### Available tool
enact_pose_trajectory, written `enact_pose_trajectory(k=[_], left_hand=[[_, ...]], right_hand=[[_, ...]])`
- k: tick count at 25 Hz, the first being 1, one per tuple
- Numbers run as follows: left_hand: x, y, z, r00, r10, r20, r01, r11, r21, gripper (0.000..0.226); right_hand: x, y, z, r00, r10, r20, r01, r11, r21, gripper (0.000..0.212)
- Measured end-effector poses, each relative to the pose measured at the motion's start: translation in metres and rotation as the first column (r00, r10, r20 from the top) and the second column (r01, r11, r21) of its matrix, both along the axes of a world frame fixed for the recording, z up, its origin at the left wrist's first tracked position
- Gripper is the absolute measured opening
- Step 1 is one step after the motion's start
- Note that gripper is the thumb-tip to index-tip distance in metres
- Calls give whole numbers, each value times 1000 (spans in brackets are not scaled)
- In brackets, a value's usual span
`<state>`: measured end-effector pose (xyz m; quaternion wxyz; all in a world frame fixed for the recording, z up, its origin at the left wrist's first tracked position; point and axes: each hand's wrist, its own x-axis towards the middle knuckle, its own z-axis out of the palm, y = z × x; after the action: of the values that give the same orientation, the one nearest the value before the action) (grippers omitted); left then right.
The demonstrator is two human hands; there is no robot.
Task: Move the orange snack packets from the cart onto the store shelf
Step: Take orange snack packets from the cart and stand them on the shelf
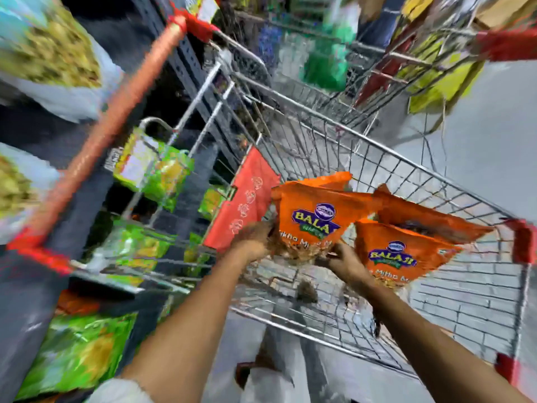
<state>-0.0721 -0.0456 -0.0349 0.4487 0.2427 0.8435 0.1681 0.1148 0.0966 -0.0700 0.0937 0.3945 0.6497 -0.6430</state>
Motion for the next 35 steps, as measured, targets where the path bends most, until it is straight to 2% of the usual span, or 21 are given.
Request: enact_pose_trajectory(k=[2,4,5,7,9,12,16,18,19,22,26,28,35], left_hand=[[-11,-11,37,993,20,-120,-11,997,75,54],[-19,-28,99,978,15,-209,47,957,288,50],[-23,-40,129,978,95,-187,-10,912,411,47],[-23,-74,217,953,255,-162,-95,763,639,40],[-23,-107,295,915,380,-139,-127,595,794,45],[-18,-161,396,811,560,-172,-81,398,914,54],[1,-246,498,655,730,-195,48,218,975,52],[14,-293,529,533,823,-195,121,155,981,46],[20,-317,540,473,858,-201,152,145,978,45],[35,-381,555,340,908,-246,178,195,964,36],[60,-486,544,111,969,-223,166,203,965,32],[72,-535,533,15,982,-190,141,186,972,34],[95,-670,512,-200,964,-177,-34,173,984,35]], right_hand=[[-9,-2,32,990,1,-141,7,999,53,31],[-24,-9,76,960,13,-279,25,991,131,34],[-34,-15,104,936,19,-352,34,989,143,37],[-61,-37,177,852,80,-518,20,983,185,45],[-87,-62,255,730,155,-665,-18,978,208,48],[-119,-107,363,511,267,-817,-78,961,266,45],[-152,-185,478,231,359,-904,-165,930,327,45],[-163,-229,522,120,395,-911,-241,902,359,42],[-169,-252,537,70,413,-908,-273,883,381,41],[-187,-317,559,-38,466,-884,-354,821,448,43],[-210,-428,559,-159,518,-840,-455,717,528,58],[-219,-486,551,-192,541,-819,-510,658,554,62],[-232,-656,540,-266,576,-773,-637,497,590,66]])
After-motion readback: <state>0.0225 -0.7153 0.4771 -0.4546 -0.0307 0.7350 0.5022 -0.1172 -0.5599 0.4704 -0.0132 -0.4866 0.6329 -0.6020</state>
